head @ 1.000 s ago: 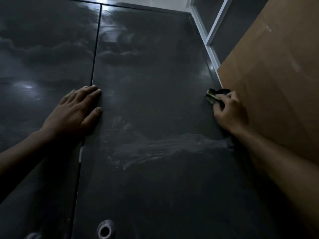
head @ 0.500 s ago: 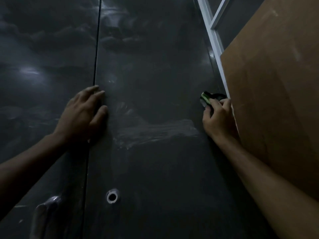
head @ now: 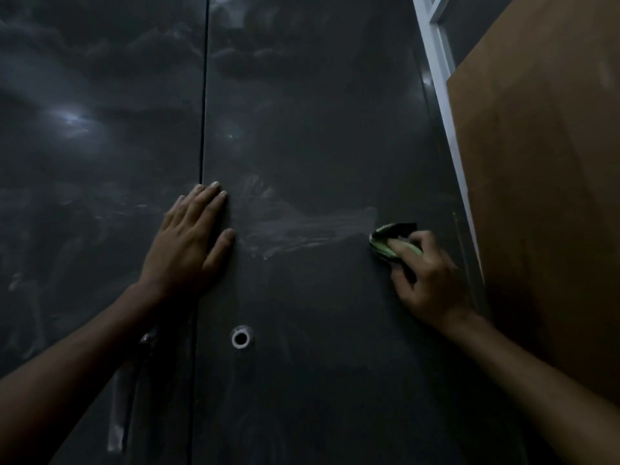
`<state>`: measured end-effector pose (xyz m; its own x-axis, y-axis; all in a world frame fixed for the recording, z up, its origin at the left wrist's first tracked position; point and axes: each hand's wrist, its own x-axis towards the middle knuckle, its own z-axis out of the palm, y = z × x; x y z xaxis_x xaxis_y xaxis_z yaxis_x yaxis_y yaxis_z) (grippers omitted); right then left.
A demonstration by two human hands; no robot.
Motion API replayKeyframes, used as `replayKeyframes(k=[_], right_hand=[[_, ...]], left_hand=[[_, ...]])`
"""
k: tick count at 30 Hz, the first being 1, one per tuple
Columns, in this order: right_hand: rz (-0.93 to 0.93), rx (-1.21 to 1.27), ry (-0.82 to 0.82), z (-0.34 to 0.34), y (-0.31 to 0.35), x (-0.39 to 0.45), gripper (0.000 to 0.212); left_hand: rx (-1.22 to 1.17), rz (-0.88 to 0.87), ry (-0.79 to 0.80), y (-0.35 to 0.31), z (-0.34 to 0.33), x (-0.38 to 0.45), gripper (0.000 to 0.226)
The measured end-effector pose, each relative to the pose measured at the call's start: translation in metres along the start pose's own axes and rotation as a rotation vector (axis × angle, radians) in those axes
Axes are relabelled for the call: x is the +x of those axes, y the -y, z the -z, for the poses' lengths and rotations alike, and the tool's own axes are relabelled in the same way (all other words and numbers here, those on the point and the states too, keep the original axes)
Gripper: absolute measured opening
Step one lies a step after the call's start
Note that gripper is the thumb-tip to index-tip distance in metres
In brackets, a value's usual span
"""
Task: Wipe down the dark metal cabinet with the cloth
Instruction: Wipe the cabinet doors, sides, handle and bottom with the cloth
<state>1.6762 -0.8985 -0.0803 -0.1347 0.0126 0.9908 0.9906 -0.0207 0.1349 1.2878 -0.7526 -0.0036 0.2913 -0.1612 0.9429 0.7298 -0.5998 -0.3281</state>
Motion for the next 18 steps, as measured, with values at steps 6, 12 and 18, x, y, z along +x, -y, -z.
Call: replayKeyframes(k=[6, 12, 18], right_hand=[[-0.434, -0.048, -0.167, 0.009, -0.023, 0.062, 0.031], [0.079, 0.079, 0.066, -0.003, 0.042, 0.016, 0.043], [-0.356, -0.032, -0.118, 0.016, -0.01, 0.048, 0.035]], left_hand=[[0.006, 0.01, -0.018, -0.003, 0.0, -0.001, 0.069], [0.0, 0.013, -0.003, -0.005, 0.004, -0.003, 0.072], [0.015, 0.02, -0.001, -0.006, 0.001, -0.003, 0.075]])
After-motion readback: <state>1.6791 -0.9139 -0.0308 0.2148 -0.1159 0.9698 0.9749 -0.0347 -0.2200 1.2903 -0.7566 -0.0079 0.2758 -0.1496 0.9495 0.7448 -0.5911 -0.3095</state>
